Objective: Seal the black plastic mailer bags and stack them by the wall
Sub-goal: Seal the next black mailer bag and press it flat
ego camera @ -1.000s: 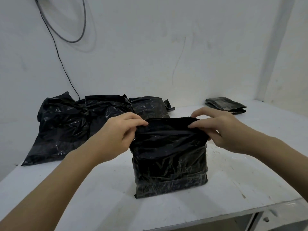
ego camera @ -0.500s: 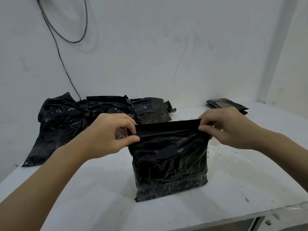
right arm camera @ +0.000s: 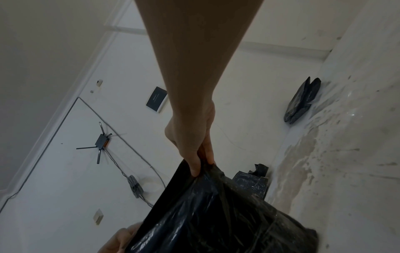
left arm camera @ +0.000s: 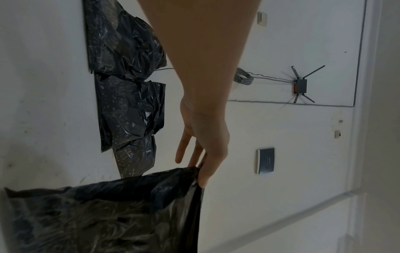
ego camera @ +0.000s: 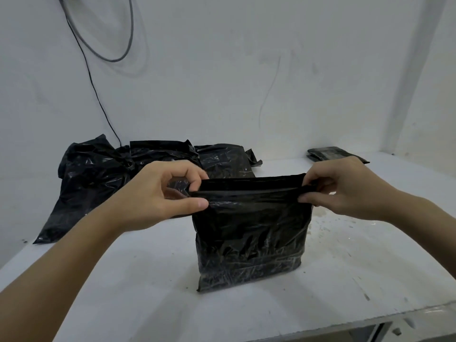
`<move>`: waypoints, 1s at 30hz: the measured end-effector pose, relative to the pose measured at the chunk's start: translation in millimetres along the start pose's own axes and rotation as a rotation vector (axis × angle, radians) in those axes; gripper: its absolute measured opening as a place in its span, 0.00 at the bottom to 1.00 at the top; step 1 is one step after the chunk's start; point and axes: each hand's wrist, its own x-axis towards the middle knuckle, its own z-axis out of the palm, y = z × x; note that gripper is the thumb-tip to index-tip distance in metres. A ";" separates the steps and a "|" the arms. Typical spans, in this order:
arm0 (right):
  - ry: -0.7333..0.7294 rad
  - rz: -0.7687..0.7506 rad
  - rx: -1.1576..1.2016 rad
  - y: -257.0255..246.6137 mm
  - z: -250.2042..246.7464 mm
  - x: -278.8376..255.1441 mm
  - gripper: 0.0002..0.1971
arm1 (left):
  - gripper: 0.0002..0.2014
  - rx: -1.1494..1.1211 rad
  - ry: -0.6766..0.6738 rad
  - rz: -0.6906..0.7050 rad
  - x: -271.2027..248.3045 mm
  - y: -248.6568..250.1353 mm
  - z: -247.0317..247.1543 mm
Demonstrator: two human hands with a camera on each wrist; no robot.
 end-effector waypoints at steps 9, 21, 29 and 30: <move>-0.027 -0.003 -0.057 -4.4 0.0 5.0 0.13 | 0.04 -0.130 0.011 0.242 5.5 18.9 12.1; 0.001 -0.009 0.048 -2.5 -8.6 -2.3 0.15 | 0.16 0.363 0.158 0.086 3.3 -4.3 4.1; 0.128 0.072 0.381 -17.6 -4.1 -3.9 0.10 | 0.12 0.236 0.189 0.028 8.0 -3.5 -0.9; 0.144 0.096 0.423 -17.2 -3.6 -3.7 0.10 | 0.10 0.227 0.184 0.015 8.3 -2.0 -1.6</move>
